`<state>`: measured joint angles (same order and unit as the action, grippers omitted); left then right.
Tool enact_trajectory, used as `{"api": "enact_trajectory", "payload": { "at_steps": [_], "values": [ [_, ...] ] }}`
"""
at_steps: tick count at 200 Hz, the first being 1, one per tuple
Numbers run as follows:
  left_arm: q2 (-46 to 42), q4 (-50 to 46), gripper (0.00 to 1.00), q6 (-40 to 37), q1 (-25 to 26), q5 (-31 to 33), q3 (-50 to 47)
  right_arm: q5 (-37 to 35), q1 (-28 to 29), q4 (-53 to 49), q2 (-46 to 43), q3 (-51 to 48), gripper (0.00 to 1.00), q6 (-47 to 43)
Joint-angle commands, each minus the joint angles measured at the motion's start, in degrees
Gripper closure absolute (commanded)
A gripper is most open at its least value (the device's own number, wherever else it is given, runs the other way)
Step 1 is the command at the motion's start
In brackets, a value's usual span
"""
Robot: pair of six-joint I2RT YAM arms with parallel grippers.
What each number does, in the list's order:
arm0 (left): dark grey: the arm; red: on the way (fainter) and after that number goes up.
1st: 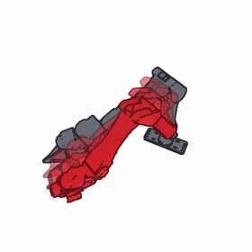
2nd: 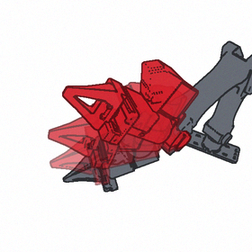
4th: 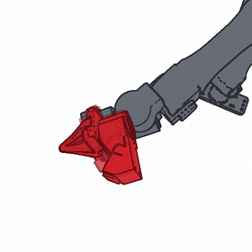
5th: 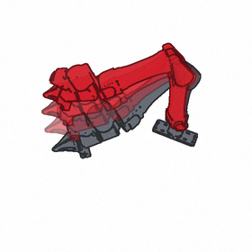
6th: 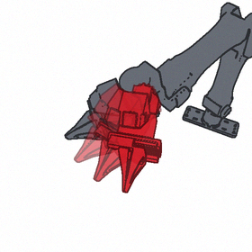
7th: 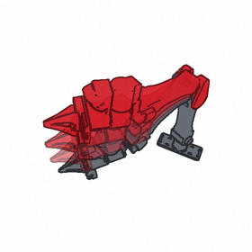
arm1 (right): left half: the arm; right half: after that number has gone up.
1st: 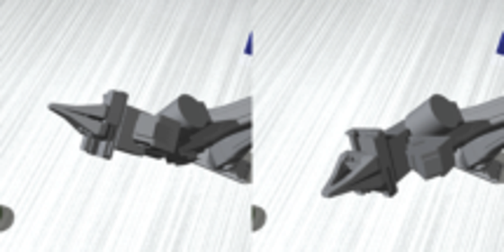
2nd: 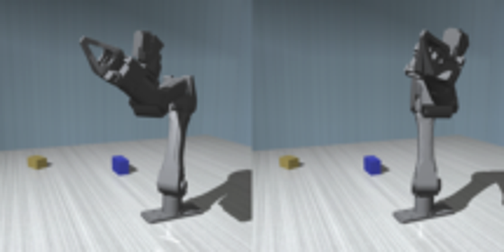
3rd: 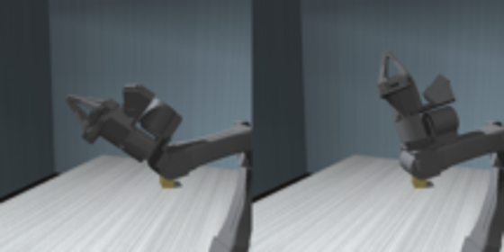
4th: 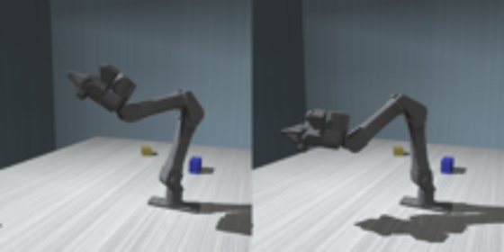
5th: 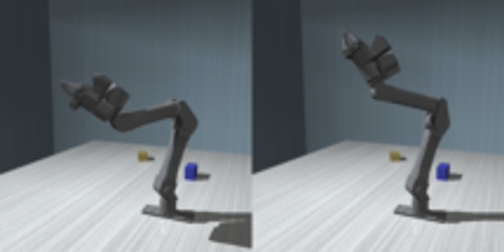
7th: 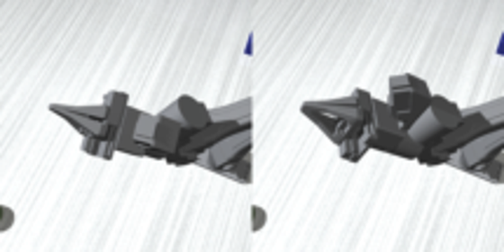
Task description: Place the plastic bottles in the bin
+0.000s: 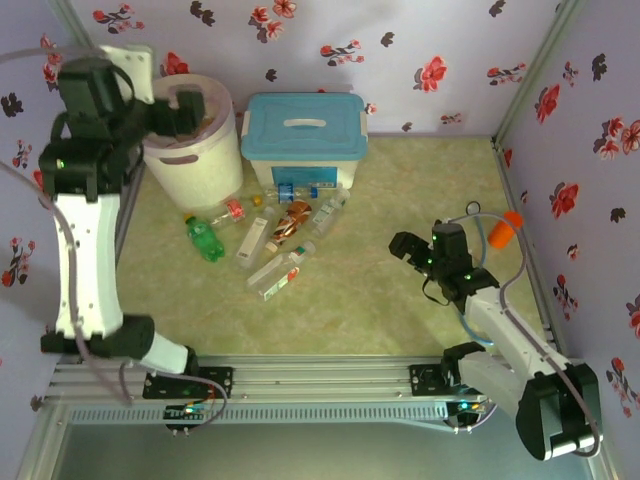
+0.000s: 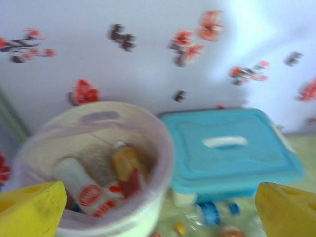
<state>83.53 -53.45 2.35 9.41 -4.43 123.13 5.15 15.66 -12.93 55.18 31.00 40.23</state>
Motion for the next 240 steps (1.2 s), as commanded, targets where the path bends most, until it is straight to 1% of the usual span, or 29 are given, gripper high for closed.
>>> {"api": "enact_trajectory", "payload": {
  "at_steps": [1, 25, 29, 44, 67, 86, 100, 128, 155, 200, 240],
  "values": [
    [-1.83, -0.91, 0.03, -1.89, 7.56, 3.06, -9.33, 1.17, -0.41, 2.46, 1.01, 3.21, 0.04, -1.71],
    [-4.6, 1.38, 0.04, -0.87, 15.58, 4.39, -20.68, 0.54, -0.41, 1.01, 0.98, 4.16, 0.04, -2.95],
    [-4.8, 2.3, 0.05, 0.98, 17.01, 4.51, -22.8, 0.26, -0.45, 0.88, 0.91, 4.1, 0.04, -3.02],
    [-4.8, 4.36, 0.04, 2.41, 21.03, 4.76, -30.52, -0.39, -0.54, 0.92, 0.95, 3.77, 0.04, -3.16],
    [-2.39, 6.08, 0.02, 5.25, 24.83, 4.59, -41.19, 0.17, -0.49, 2.5, 1.98, 2.96, 0.04, -2.36],
    [0.38, 6.96, 0.0, 6.45, 27.62, 4.49, -47.05, 1.3, -0.54, 3.0, 3.22, 3.18, 0.04, -2.03],
    [2.09, 8.85, 0.0, 7.55, 28.65, 4.44, -50.77, 1.38, -0.54, 3.18, 3.7, 3.27, 0.04, -1.95],
    [6.0, 10.78, 0.0, 8.72, 29.36, 4.43, -54.64, 1.61, -0.54, 4.13, 4.47, 2.87, 0.04, -1.29],
    [9.62, 11.96, 0.0, 8.56, 30.4, 4.07, -56.45, 1.88, -0.5, 4.62, 5.15, 2.59, 0.04, -1.01],
    [13.42, 14.32, 0.0, 8.55, 31.12, 2.95, -57.48, 2.06, -0.46, 4.92, 5.77, 2.66, 0.04, -0.94],
    [16.5, 13.75, 0.01, 8.55, 31.82, 3.11, -56.29, 2.06, -0.5, 4.91, 5.96, 2.48, 0.04, -0.94]
  ]
}}
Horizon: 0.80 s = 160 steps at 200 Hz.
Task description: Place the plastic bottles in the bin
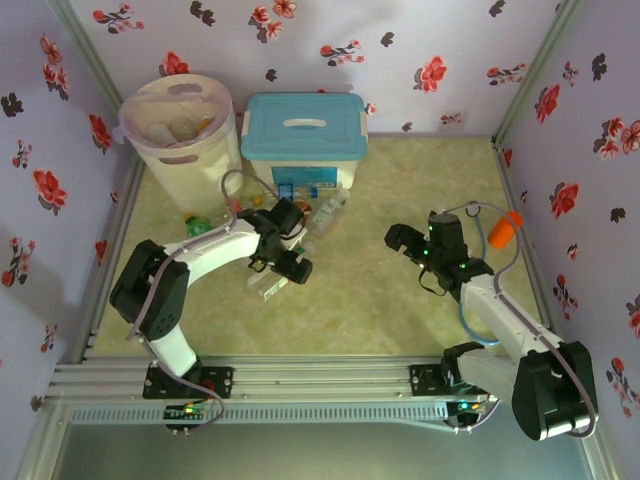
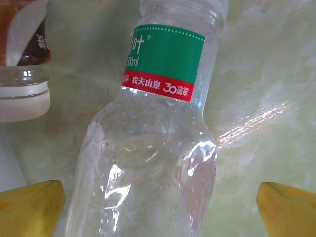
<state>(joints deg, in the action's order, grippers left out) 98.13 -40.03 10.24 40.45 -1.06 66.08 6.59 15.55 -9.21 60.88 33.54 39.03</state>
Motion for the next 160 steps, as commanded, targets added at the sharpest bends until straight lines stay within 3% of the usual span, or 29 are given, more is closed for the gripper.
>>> {"api": "enact_trajectory", "payload": {
  "at_steps": [1, 83, 110, 160],
  "values": [
    [1.94, 0.32, 0.01, 0.66, 0.82, -0.21, 0.73, 0.62, -0.41, 1.16, 0.27, -0.1, 0.04, 0.26],
    [2.89, -2.51, 0.28, 0.14, 1.47, 1.49, 2.82, 0.96, -0.43, 1.11, 0.01, -0.29, 0.03, 0.0],
    [1.99, -3.21, 0.32, -0.31, 1.59, 1.49, 3.71, 1.4, -0.39, 1.2, -0.08, -0.34, 0.03, -0.09],
    [-0.21, -8.89, 0.43, -3.97, 1.57, 2.72, 13.15, 1.4, -0.43, 0.43, -1.02, 0.11, 0.02, -0.33]
  ]
}}
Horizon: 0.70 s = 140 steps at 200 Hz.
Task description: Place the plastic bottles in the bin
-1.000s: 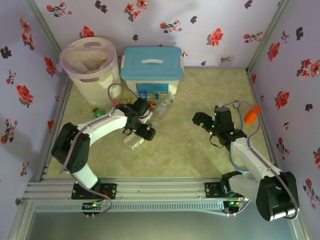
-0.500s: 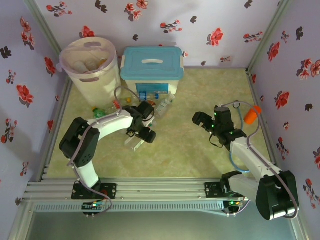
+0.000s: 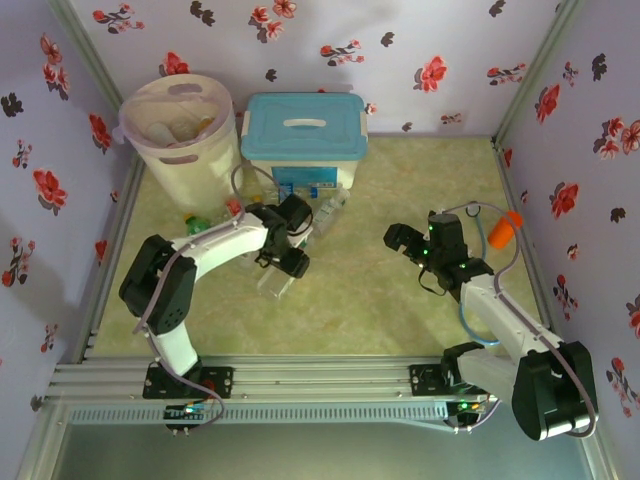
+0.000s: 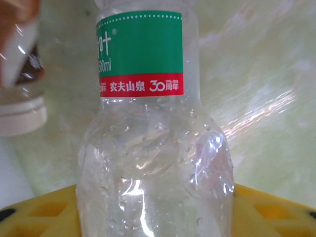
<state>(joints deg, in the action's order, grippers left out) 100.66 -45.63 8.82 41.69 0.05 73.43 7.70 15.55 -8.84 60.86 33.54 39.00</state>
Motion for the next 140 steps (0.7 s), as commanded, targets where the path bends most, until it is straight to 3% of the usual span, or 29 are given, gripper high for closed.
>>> {"api": "enact_trajectory", "payload": {
  "at_steps": [1, 39, 81, 114, 140],
  "values": [
    [-2.84, -3.36, 0.43, -2.61, 0.32, 1.61, 6.05, 0.29, -0.39, 0.05, -1.05, 0.07, 0.02, -0.32],
    [-5.3, -6.66, 0.44, -6.25, -0.69, 2.24, 15.69, -0.31, -0.4, -1.36, -2.39, 0.0, 0.03, -0.67],
    [-8.0, -8.86, 0.47, -10.48, -6.41, 6.17, 26.81, -0.76, -0.35, -2.32, -3.04, 0.03, 0.03, -1.03],
    [-9.17, -7.3, 0.53, -11.58, -14.48, 7.11, 34.6, -0.8, -0.43, -2.54, -3.52, -0.38, 0.03, -0.86],
    [-10.15, 0.26, 0.66, -10.13, -21.39, 4.86, 37.77, -0.51, -0.43, -3.36, -3.9, -0.24, 0.02, -0.79]
  ]
}}
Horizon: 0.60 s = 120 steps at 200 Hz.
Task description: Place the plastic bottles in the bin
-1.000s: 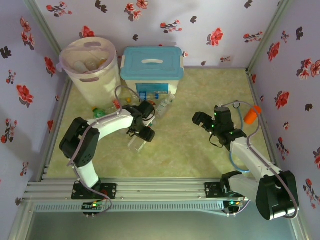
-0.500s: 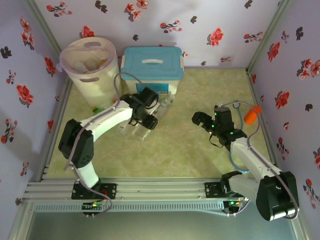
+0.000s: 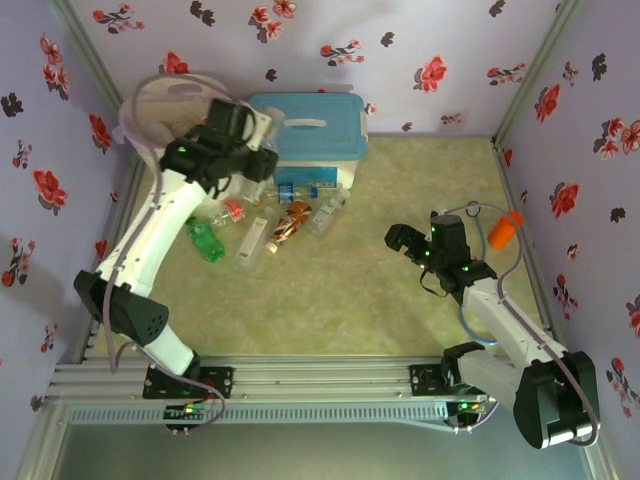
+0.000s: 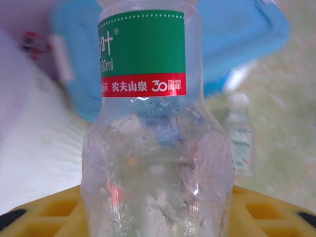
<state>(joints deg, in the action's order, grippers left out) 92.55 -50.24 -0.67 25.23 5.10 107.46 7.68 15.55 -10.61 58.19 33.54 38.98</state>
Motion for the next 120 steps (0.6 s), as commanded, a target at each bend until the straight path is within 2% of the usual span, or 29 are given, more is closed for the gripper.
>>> {"api": "enact_trajectory", "payload": {
  "at_steps": [1, 22, 30, 56, 90, 120],
  "values": [
    [-2.03, 5.06, 0.67, -0.56, -5.06, -0.27, 3.91, -0.48, -0.39, -1.64, -1.24, -0.28, 0.02, -0.76],
    [-1.91, 10.86, 0.79, 2.1, -11.18, -4.29, 5.61, -1.13, -0.42, -2.62, -2.12, -0.48, 0.02, -1.16],
    [-2.1, 14.07, 0.83, 5.7, -14.05, -6.55, 5.13, -1.33, -0.39, -2.81, -2.52, -0.65, 0.03, -1.25],
    [-3.4, 28.87, 1.0, 11.93, -18.71, -8.96, -1.36, -1.58, -0.41, -2.6, -2.49, -1.26, 0.03, -1.09],
    [-1.45, 36.07, 1.0, 21.59, -24.94, -10.3, -2.95, -0.83, -0.41, -2.26, -1.9, -1.24, 0.03, -0.87],
    [2.12, 36.71, 1.0, 22.33, -27.5, -7.85, -1.58, -0.44, -0.37, -1.87, -1.06, -1.79, 0.02, -0.87]
  ]
}}
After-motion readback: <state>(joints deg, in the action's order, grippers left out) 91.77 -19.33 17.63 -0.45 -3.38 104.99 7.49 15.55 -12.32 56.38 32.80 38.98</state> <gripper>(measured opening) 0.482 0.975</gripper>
